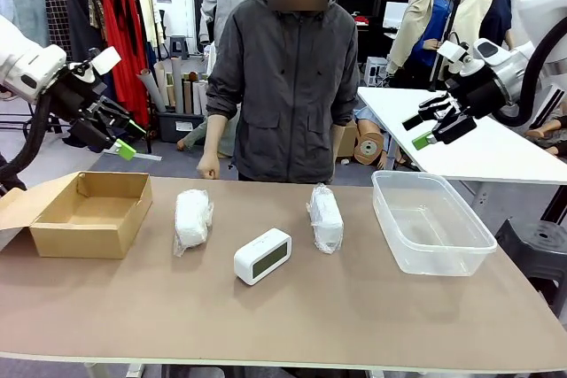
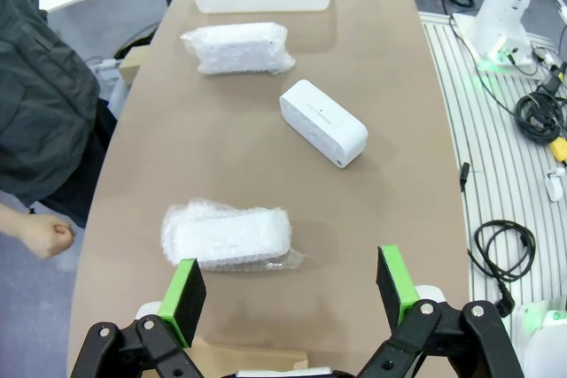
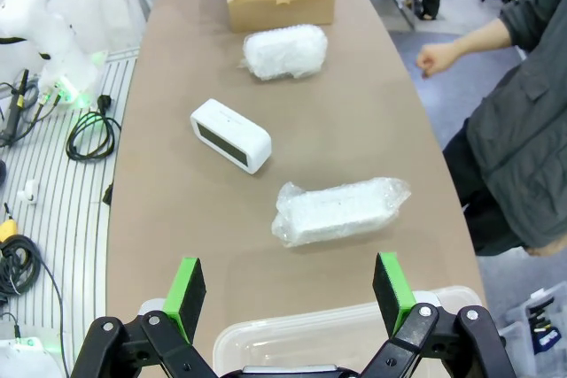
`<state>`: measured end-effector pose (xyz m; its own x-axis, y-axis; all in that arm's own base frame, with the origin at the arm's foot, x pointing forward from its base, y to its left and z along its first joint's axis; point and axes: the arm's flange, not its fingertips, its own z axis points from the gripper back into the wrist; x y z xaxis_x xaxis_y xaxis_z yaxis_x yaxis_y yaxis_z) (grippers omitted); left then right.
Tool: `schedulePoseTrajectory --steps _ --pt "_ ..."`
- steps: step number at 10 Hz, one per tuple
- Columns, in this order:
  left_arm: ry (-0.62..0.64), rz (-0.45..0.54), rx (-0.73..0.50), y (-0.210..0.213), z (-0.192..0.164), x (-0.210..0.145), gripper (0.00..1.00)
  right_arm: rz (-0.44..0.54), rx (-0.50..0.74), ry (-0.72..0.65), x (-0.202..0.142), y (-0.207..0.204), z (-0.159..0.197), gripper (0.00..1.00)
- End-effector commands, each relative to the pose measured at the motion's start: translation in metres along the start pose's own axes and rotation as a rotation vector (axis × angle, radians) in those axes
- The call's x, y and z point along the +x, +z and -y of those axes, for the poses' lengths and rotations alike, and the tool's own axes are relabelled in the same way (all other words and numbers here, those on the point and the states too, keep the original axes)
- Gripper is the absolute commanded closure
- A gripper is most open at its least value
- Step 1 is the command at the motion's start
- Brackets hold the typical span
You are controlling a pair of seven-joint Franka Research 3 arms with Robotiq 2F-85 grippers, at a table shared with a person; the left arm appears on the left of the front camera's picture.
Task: Separate and place wrapped and unwrapped clocks.
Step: Pick up the Digital clock indicated by the person.
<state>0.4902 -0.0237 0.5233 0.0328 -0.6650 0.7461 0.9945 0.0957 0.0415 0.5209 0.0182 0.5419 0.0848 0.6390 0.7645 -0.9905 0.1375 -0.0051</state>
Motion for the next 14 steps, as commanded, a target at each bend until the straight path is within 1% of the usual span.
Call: schedulePoseTrajectory --steps 1,14 --pt "-0.002 0.002 0.0 0.0003 0.0009 0.0011 0.0 0.0 -0.004 0.003 0.0013 0.0007 -0.0015 0.0" --pt "-0.002 0.002 0.0 0.0003 0.0009 0.0011 0.0 0.0 -0.004 0.003 0.0013 0.0007 -0.0015 0.0"
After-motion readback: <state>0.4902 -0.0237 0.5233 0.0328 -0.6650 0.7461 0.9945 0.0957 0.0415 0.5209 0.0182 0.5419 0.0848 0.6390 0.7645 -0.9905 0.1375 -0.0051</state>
